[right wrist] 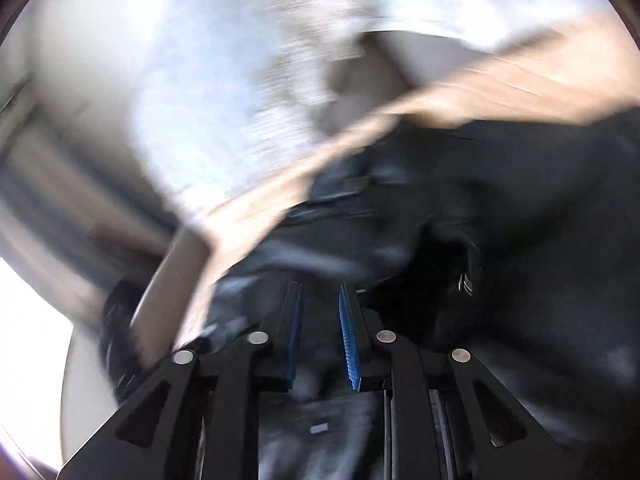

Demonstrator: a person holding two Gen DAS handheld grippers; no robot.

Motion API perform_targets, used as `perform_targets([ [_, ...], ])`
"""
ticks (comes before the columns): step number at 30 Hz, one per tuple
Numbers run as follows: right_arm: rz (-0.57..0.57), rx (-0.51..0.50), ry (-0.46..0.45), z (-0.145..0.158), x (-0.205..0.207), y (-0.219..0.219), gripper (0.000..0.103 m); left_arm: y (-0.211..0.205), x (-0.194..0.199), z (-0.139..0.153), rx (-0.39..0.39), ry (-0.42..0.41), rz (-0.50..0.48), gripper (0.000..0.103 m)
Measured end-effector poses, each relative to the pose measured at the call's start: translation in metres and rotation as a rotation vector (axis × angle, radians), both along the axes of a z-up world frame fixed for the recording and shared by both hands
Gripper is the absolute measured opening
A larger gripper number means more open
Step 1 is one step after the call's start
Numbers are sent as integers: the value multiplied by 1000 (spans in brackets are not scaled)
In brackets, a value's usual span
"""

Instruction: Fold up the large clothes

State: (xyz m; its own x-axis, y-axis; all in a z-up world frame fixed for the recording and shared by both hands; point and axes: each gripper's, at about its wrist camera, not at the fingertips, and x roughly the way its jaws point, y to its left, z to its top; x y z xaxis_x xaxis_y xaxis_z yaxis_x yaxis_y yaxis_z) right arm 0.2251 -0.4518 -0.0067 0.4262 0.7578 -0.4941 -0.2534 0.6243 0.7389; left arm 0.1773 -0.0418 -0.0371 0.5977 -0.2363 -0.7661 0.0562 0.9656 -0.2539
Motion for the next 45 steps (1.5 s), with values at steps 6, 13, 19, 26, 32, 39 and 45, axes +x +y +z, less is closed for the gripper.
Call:
perform_targets([
  [6,-41,-242,-119,19,-34,1,51,6,-6,6,7,-23,0,60],
  [13,98,-876,-145,-43,-45,62,56,3,-4,-5,27,17,-5,60],
  [19,139,-988,-179,-56,-32,73,9,0,-3,-9,44,25,-12,60],
  [26,182,-810,-218,-23,-62,62,8,-7,-3,-10,68,21,-47,60],
  [32,187,-688,-113,-27,-64,47,24,-3,-6,-1,69,-1,-45,60],
  [39,-164,-605,-60,-8,-76,-64,24,16,1,-20,143,30,2,61],
  [45,-273,-623,49,-25,-67,-95,21,13,-6,-8,211,-36,-32,61],
])
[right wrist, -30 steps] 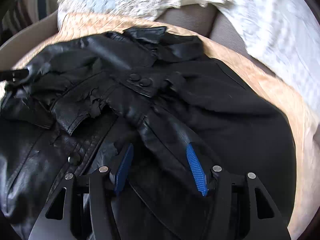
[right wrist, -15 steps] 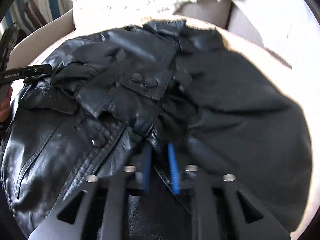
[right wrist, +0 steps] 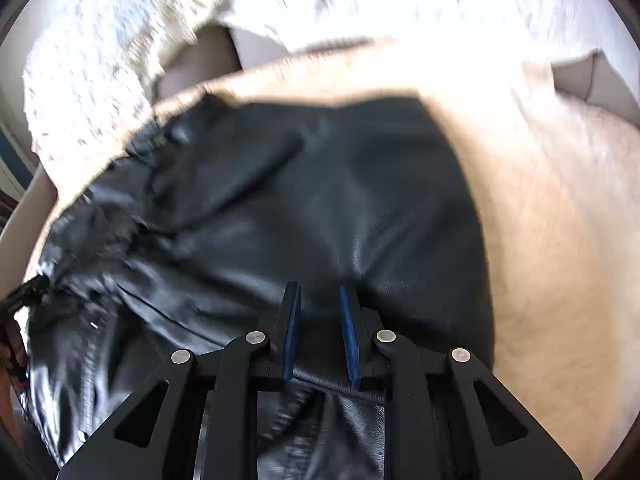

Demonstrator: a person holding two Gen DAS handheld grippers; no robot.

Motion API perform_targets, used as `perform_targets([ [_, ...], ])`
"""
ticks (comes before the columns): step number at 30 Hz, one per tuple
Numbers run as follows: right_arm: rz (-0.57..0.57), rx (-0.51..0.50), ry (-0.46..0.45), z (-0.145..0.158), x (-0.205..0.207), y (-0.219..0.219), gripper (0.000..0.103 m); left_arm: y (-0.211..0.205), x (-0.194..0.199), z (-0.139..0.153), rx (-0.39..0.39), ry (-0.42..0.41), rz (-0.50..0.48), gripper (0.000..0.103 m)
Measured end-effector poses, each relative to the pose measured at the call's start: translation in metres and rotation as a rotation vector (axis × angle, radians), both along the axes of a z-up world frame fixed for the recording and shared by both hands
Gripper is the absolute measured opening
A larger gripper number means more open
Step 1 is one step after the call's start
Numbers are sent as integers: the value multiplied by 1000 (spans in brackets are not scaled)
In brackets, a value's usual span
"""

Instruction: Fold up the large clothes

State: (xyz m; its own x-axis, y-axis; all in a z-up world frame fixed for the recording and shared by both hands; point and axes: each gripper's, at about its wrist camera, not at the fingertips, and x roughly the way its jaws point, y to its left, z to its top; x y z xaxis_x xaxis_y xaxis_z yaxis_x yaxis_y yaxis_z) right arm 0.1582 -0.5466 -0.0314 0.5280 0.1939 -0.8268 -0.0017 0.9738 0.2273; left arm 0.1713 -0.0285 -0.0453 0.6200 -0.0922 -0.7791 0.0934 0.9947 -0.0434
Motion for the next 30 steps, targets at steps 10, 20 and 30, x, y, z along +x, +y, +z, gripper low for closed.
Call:
perform_targets([
  [10,-76,-88,27,-11,20,-17,25,13,15,-10,58,18,33,66],
  [20,-140,-81,30,-21,9,-34,26,17,16,-15,22,28,29,66],
  [30,-179,-65,17,-13,-32,-38,26,20,-19,-12,-27,2,30,66],
])
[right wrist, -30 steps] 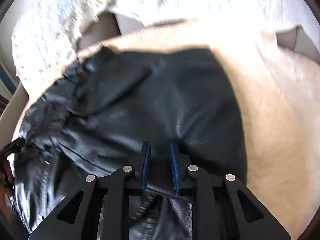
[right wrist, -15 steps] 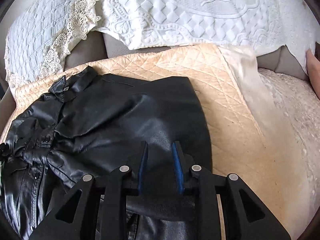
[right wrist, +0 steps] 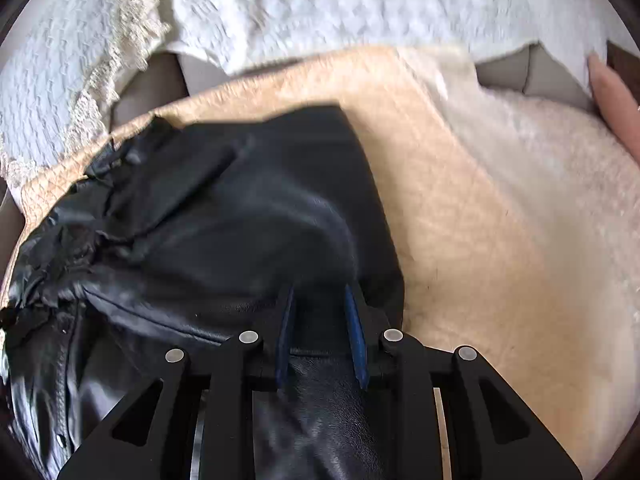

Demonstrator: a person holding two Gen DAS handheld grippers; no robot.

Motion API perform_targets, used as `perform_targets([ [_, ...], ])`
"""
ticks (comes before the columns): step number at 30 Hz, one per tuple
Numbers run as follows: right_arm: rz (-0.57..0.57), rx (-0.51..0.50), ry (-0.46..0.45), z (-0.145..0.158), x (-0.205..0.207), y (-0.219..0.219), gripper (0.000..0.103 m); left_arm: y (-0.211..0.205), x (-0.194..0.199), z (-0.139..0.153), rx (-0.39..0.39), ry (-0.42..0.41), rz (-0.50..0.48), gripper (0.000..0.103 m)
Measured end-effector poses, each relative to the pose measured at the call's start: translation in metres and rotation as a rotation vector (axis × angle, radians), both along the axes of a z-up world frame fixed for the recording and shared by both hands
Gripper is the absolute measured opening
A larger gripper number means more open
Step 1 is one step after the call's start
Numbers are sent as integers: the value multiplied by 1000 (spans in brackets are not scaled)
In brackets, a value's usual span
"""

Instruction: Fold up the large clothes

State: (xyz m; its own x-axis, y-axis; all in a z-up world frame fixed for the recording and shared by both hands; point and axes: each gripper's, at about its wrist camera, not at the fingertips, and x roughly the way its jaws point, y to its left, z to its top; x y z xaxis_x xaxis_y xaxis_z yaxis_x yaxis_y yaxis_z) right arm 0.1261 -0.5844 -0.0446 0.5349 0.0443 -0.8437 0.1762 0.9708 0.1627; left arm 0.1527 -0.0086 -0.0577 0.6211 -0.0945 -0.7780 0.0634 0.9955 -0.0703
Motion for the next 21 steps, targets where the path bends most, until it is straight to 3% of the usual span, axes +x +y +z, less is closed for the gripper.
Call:
perform_targets([
  [4,-22,21,-77,31,-20,2,26,-4,-29,27,-57,-63,8,66],
  [6,3,29,-113,45,-40,11,32,-8,-52,35,-67,-73,4,66],
  [8,38,50,-149,55,-59,23,45,-20,-78,41,-61,-95,-23,66],
  [9,54,69,-164,60,-72,30,45,-26,-92,44,-55,-99,-36,66],
  [16,118,124,-159,62,-145,69,46,-45,-154,48,-38,-96,-98,66],
  [21,131,84,-140,60,-173,82,48,-56,-175,50,-14,-87,-111,66],
])
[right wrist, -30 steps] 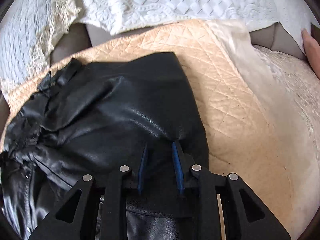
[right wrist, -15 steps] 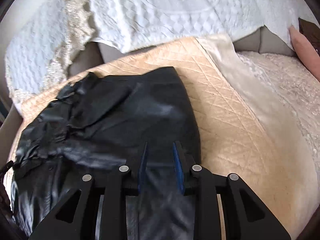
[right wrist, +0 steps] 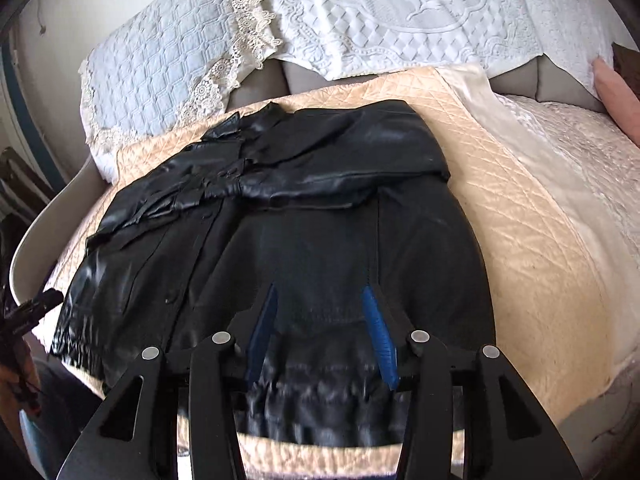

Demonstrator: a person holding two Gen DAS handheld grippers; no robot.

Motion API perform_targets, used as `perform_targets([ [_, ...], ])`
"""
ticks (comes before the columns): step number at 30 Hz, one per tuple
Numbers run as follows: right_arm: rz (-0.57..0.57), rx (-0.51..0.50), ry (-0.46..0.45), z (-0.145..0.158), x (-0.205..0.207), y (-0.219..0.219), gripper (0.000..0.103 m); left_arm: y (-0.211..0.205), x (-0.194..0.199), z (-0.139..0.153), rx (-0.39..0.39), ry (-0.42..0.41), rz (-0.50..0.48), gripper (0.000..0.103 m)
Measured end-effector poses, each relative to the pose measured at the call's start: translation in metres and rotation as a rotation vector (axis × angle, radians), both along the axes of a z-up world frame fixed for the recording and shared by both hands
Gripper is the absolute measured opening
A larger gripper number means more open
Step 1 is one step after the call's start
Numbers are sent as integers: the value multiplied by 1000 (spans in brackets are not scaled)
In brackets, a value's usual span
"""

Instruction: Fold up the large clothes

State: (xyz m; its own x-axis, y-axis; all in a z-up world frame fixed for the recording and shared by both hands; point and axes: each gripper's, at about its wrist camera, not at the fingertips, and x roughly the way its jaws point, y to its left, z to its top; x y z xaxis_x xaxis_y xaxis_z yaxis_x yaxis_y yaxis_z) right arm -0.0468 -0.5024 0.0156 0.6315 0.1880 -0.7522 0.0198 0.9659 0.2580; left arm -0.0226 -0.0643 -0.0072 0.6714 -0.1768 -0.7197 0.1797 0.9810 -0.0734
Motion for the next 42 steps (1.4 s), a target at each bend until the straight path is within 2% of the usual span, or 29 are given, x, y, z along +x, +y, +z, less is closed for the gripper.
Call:
perform_targets([
  [2,9,6,7,-1,-5,2,53,-5,-7,1,8,3,-9,66],
  [9,27,8,16,-2,-11,5,54,-12,-14,1,4,10,-8,66],
  [11,32,5,19,-2,-11,3,59,-10,-14,0,8,13,-1,66],
  [17,-19,13,28,0,-5,-30,60,22,0,-6,43,23,83,69],
  [19,-69,64,60,-5,0,-53,61,40,7,-12,40,46,131,69],
  [21,-118,113,102,-11,4,-70,61,59,12,-19,1,87,172,69],
  [23,-154,153,124,-17,5,-84,61,73,13,-27,-70,134,187,69],
  [26,-200,221,188,-31,7,-97,61,81,7,-38,-162,186,176,69],
  [29,-172,253,271,-41,11,-94,61,72,-7,-39,-192,188,126,69],
  [32,-127,316,277,-39,5,-87,62,67,-19,-39,-258,202,75,69],
  [34,-111,359,288,-43,1,-86,62,65,-24,-39,-253,200,58,68],
  [36,-100,399,294,-45,-1,-86,62,65,-25,-40,-259,203,58,64],
  [39,-103,394,308,-47,3,-85,61,63,-18,-42,-257,208,73,48],
  [40,-109,397,305,-47,5,-85,59,64,-16,-42,-264,209,77,43],
  [42,-116,413,292,-46,6,-87,48,67,-13,-42,-287,213,87,32],
])
